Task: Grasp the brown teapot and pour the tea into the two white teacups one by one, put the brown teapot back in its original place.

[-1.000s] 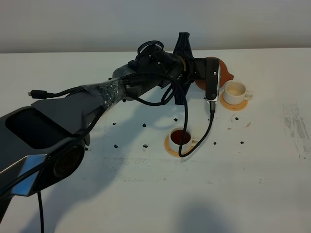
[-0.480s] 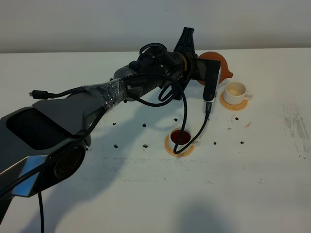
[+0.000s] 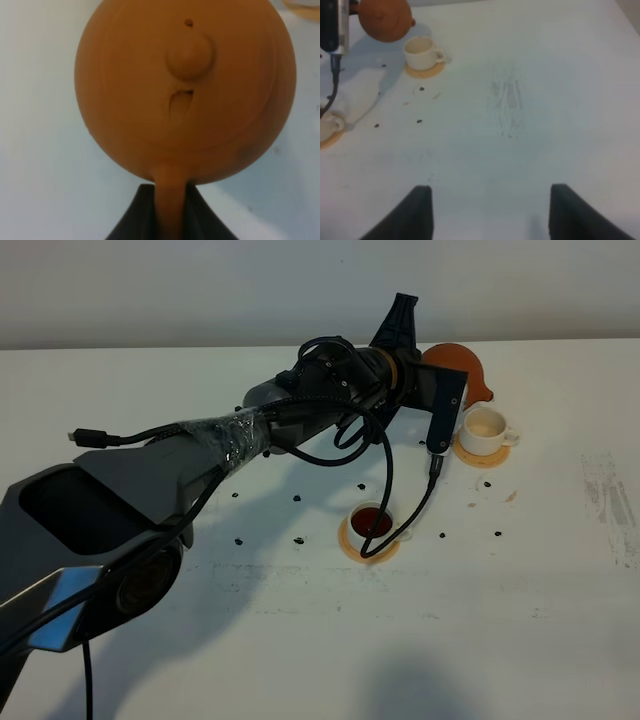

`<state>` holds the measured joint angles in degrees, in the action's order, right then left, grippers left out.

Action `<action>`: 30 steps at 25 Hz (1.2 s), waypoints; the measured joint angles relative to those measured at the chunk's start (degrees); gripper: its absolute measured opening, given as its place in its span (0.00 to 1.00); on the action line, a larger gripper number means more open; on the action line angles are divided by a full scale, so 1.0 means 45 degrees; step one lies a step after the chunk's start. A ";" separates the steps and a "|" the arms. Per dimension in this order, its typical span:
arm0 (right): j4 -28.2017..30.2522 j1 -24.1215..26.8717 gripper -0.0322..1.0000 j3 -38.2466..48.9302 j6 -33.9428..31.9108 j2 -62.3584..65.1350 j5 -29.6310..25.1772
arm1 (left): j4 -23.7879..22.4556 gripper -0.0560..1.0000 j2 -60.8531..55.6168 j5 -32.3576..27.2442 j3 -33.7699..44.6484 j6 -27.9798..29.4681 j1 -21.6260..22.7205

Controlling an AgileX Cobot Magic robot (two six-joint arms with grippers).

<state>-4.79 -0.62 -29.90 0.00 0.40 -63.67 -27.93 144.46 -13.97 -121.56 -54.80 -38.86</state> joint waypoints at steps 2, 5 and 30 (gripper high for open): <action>0.0000 0.0000 0.51 0.0000 0.0000 0.0000 0.0000 | -0.0215 0.12 0.0000 0.0000 0.0000 0.0000 0.0001; 0.0000 0.0000 0.51 0.0000 0.0000 0.0000 0.0000 | -0.0488 0.12 0.0000 0.0000 0.0000 0.0000 0.0001; 0.0000 0.0000 0.51 0.0000 0.0000 0.0000 0.0000 | -0.1811 0.12 0.0424 0.0434 0.0000 0.0030 0.0001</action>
<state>-4.79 -0.62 -29.90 0.00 0.40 -63.67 -36.09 146.36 -12.01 -121.56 -54.67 -38.85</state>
